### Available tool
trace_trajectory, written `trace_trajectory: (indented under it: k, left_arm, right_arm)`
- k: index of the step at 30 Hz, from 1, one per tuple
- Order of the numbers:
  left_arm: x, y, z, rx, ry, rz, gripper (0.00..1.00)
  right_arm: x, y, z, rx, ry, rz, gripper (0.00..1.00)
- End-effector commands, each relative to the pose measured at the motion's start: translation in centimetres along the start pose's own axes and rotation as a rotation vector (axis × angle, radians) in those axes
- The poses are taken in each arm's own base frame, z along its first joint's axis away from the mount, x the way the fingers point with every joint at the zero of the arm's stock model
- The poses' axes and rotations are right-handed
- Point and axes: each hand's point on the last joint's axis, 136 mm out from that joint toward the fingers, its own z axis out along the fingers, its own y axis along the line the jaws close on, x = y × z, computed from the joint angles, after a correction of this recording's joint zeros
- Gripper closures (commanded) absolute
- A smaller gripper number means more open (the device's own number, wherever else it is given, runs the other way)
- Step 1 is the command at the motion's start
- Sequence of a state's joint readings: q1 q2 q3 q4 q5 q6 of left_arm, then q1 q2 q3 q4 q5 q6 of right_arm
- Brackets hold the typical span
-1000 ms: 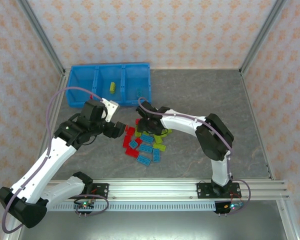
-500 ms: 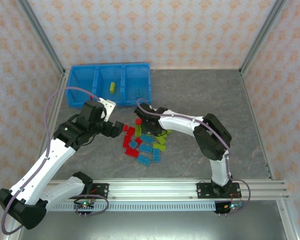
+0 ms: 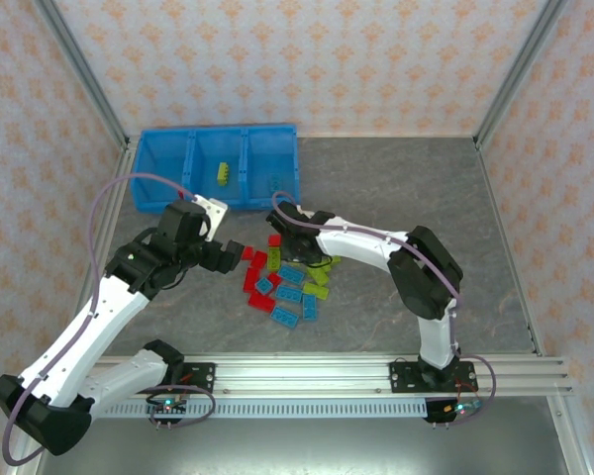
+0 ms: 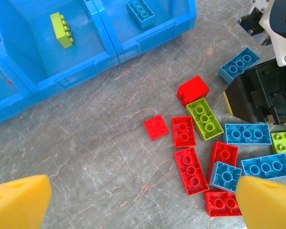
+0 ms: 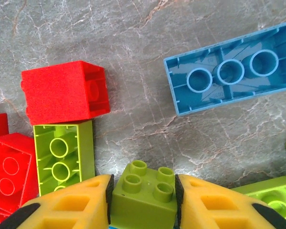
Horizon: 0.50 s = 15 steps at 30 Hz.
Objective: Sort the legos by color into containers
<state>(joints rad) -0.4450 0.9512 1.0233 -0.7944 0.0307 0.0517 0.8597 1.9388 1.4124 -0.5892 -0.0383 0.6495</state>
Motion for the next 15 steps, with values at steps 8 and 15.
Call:
trace_trajectory:
  k: [8,15]
  left_arm:
    - [-1.1,3.7,-2.2,-0.185,-0.134,-0.092,0.0]
    - [-1.2,5.9,-3.8,-0.27,-0.201,-0.154,0.0]
  right_arm:
    - [-10.4,6.7,-13.0,-0.293,-0.449,-0.091,0.65]
    - [-16.3,13.4,-14.0,-0.394,-0.601,-0.204,0.65]
